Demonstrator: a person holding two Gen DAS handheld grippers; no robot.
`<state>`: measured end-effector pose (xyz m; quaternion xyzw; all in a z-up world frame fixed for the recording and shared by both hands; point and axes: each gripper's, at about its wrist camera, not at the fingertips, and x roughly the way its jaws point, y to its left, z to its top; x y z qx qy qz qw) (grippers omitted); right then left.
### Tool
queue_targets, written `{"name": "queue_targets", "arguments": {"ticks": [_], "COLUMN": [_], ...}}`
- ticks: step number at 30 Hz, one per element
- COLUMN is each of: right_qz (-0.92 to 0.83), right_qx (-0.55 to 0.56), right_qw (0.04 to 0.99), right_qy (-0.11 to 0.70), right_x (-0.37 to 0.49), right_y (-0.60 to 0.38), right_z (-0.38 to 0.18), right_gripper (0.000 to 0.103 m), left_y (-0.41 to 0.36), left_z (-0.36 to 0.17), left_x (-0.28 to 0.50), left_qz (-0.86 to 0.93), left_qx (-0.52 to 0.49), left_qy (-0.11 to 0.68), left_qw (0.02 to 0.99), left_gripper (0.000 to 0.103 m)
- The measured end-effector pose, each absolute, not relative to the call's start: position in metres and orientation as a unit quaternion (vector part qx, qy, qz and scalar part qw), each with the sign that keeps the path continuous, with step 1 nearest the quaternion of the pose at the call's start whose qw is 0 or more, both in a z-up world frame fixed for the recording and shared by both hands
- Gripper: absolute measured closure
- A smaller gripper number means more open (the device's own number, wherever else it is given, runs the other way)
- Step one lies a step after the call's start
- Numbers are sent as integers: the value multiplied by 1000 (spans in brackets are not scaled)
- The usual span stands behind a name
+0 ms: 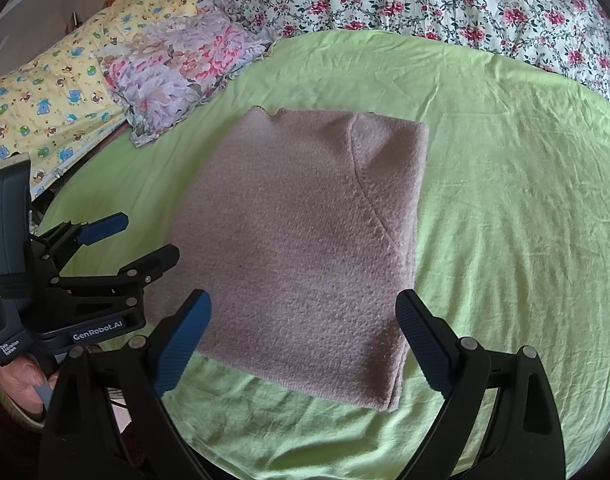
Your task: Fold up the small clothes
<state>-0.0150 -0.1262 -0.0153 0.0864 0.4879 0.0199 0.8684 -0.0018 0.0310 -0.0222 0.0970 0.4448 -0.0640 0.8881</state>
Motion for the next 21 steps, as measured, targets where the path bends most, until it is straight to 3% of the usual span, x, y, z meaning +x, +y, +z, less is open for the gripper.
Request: {"name": "queue_targets", "arguments": {"ticks": [21], "right_qz": [20], "right_qx": [88], "right_qw": [868], "right_qy": [488], "right_x": [-15], "right_y": [-128], "right_z": [-16], "right_gripper": [10], "left_y": [32], "left_z": [-23], "left_x": [-2], "left_qz": [-65], "left_qx": [99], "left_qy": [445], "left_qw": [888], "left_gripper": [19]}}
